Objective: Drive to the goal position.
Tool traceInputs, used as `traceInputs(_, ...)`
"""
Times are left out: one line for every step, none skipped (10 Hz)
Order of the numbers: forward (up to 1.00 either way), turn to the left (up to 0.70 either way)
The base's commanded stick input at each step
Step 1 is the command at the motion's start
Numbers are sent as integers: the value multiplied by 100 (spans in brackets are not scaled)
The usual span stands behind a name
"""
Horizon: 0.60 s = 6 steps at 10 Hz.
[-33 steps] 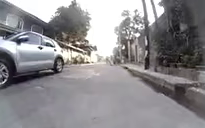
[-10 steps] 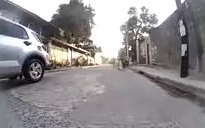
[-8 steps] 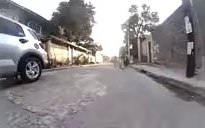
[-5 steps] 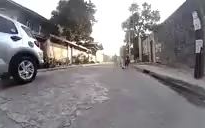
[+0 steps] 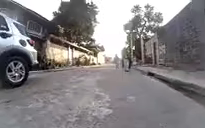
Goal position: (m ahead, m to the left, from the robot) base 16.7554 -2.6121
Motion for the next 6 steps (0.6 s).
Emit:
traceInputs(100, 0)
traceInputs(100, 0)
traceInputs(100, 0)
traceInputs(100, 0)
traceInputs(100, 0)
traceInputs(100, 0)
